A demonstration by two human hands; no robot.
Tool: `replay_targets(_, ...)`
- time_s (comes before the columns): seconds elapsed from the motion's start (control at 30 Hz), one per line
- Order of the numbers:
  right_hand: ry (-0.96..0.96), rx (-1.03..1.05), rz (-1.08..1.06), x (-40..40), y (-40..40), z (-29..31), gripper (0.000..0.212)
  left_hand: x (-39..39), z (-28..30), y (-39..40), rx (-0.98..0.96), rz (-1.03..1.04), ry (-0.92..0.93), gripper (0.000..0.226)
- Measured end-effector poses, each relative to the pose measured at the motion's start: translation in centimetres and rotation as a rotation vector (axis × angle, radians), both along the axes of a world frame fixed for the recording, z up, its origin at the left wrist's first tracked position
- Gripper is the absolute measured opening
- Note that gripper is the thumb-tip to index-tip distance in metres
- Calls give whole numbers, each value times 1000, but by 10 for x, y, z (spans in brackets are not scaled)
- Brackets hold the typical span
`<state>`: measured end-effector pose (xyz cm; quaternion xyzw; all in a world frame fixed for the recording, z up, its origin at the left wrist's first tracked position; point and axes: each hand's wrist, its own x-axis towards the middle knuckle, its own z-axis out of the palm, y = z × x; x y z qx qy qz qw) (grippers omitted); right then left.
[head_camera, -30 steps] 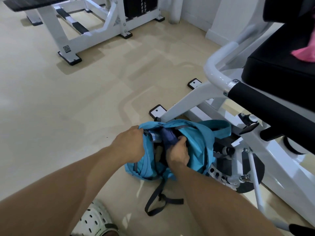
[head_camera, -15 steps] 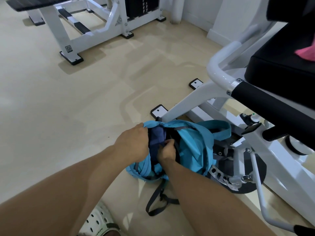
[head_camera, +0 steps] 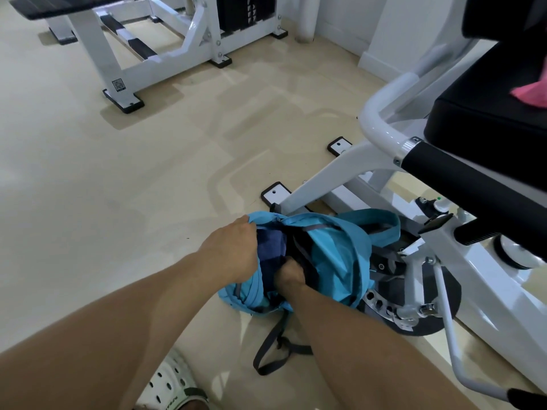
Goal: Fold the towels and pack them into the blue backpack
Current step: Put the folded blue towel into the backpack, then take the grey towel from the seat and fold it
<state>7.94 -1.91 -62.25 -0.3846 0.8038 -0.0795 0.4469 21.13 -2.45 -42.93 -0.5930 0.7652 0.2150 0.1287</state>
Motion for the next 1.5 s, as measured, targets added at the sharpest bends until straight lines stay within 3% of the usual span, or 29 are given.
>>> replay_targets(0.17,66,-44,97,-10,9,15,37,3,1,-5,36,29,34,12)
replay_targets(0.23,90,-64,162,-16,13,35,38,4,2,-5,52,46,19,21)
replay_targets(0.37,110,-139,311,-28,21,105,45,8,8,-2,90,72,-38,17)
replay_targets(0.43,146,-163,409,-34,28,140,43,8,14,-1,75,76,-43,5)
replay_targets(0.53,187,-228,489,-42,37,184,43,3,22,1,32,62,0,39)
replay_targets(0.6,212,-268,550,-46,44,209,51,-3,33,6,17,62,71,57)
replay_targets(0.7,264,-366,619,-52,53,252,57,-16,51,14,-34,74,285,64)
replay_targets(0.97,389,-881,483,-80,75,365,49,-69,91,33,-417,44,806,45)
replay_targets(1.1,589,-1088,301,-117,82,389,46,-101,114,39,-526,36,962,39)
replay_targets(1.17,752,-1062,213,-139,86,395,48,-115,124,44,-583,8,989,37)
replay_targets(1.23,897,-881,167,-159,90,399,58,-128,134,49,-616,-38,1003,36)
replay_targets(1.37,995,-606,138,-190,98,398,86,-160,154,57,-599,-166,1022,40)
replay_targets(1.43,980,-616,129,-201,99,395,73,-176,161,59,-556,-233,998,43)
replay_targets(1.5,924,-698,76,-207,101,399,41,-188,165,60,-482,-240,992,46)
